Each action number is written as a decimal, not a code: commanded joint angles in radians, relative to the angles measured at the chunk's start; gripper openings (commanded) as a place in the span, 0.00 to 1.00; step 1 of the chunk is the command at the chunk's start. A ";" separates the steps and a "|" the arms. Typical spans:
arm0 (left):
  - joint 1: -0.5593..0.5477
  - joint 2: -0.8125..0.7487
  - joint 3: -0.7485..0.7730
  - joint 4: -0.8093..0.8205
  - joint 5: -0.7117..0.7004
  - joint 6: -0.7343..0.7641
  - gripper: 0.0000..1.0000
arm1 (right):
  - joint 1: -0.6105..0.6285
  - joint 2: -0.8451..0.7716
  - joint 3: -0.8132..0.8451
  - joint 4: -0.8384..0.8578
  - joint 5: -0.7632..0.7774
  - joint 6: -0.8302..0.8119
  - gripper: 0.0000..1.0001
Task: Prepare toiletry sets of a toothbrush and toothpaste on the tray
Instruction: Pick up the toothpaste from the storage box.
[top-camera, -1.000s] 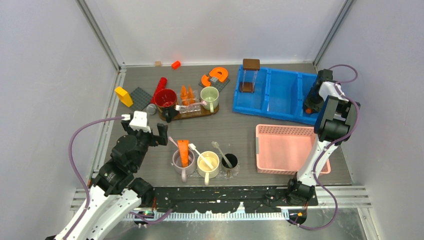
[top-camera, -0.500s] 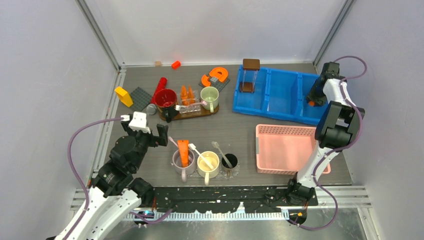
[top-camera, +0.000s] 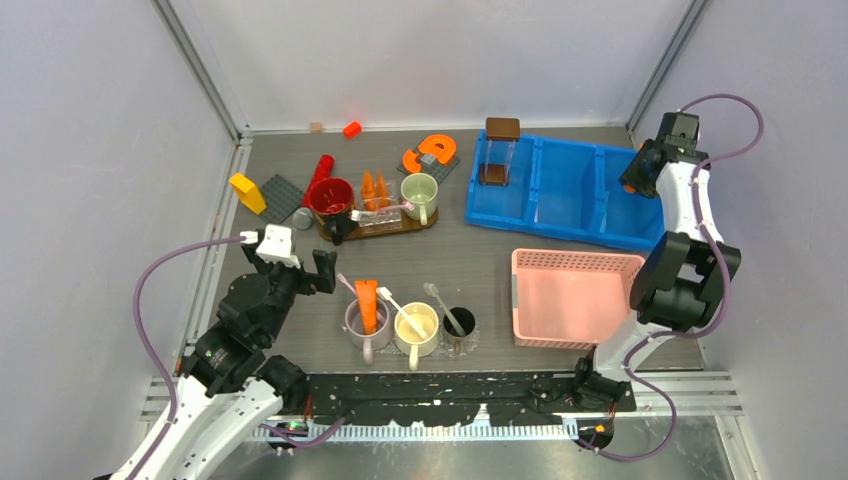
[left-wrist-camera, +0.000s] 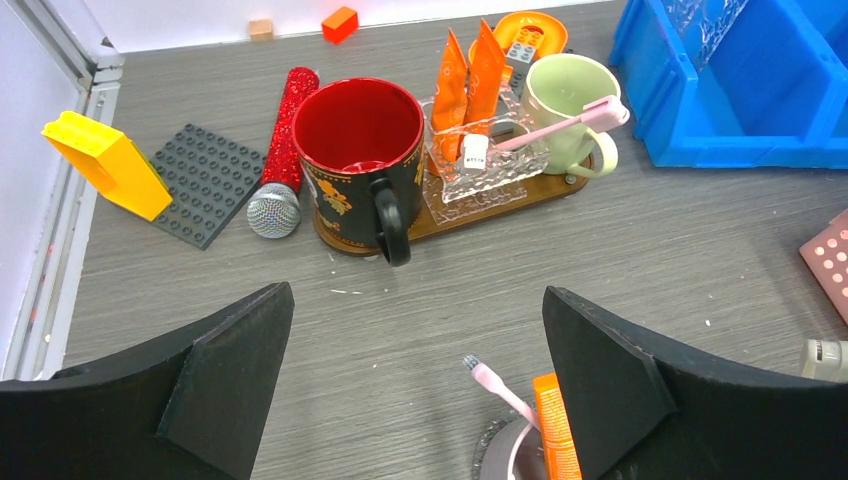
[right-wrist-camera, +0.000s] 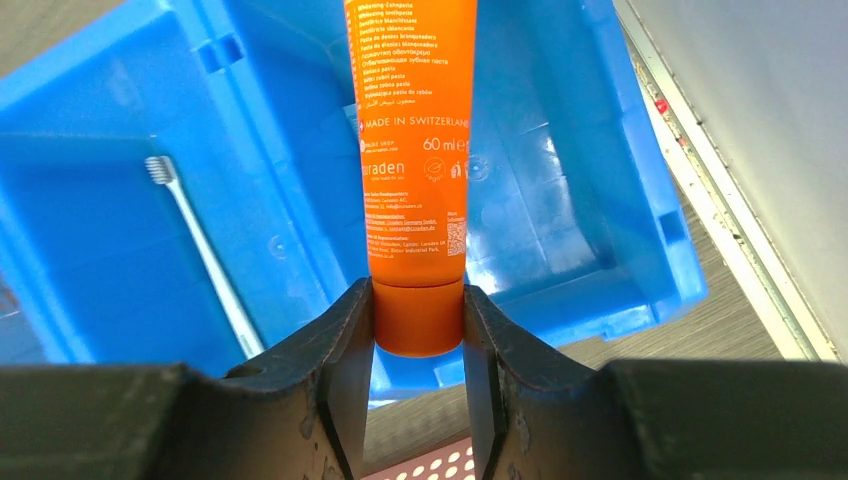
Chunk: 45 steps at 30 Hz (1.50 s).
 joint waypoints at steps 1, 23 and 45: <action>0.004 0.012 0.012 0.041 0.025 -0.005 1.00 | 0.031 -0.147 -0.036 0.085 -0.033 0.033 0.01; 0.005 0.226 0.252 -0.031 0.230 -0.131 1.00 | 0.402 -0.685 -0.336 0.188 -0.092 -0.091 0.01; 0.003 0.609 0.552 0.081 0.549 -0.464 1.00 | 0.815 -0.912 -0.538 0.344 -0.165 -0.176 0.01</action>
